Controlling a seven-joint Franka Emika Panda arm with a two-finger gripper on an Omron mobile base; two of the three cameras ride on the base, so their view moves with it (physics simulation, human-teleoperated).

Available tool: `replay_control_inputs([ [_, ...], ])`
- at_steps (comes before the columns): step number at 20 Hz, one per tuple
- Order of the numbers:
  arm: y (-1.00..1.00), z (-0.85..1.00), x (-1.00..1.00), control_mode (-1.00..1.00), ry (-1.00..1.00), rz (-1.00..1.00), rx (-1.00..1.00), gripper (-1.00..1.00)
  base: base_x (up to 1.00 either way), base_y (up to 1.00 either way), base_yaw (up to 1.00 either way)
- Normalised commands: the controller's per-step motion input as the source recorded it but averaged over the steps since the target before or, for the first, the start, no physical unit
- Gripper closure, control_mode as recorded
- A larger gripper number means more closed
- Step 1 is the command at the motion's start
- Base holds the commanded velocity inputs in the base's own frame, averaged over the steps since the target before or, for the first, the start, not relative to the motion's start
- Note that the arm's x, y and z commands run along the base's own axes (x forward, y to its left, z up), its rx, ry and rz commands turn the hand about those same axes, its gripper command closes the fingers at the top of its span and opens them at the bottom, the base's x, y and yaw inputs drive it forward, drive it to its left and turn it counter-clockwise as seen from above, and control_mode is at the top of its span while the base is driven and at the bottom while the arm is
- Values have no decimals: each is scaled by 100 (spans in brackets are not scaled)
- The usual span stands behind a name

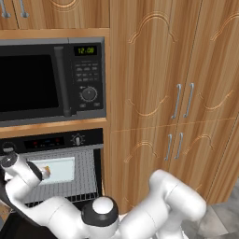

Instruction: Take the baked cake out of the oven and place it on the plate for cooling. Then close the oven door.

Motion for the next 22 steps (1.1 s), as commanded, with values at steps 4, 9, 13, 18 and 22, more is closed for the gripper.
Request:
replay_control_inputs([
  [4, 0, -15, 0, -100, -14, -5, 13, -100, 0, 0, 0],
  [9, -5, -12, 12, -100, -13, 0, 0, -100, 0, 0, 0],
  [13, -12, -12, 22, -100, -2, 3, 0, -100, 0, 0, 0],
  [18, 0, -10, 32, -100, 0, 5, -3, -100, 0, 0, 0],
  [22, 9, -18, 35, -100, 0, 10, -14, -100, 0, 0, 0],
])
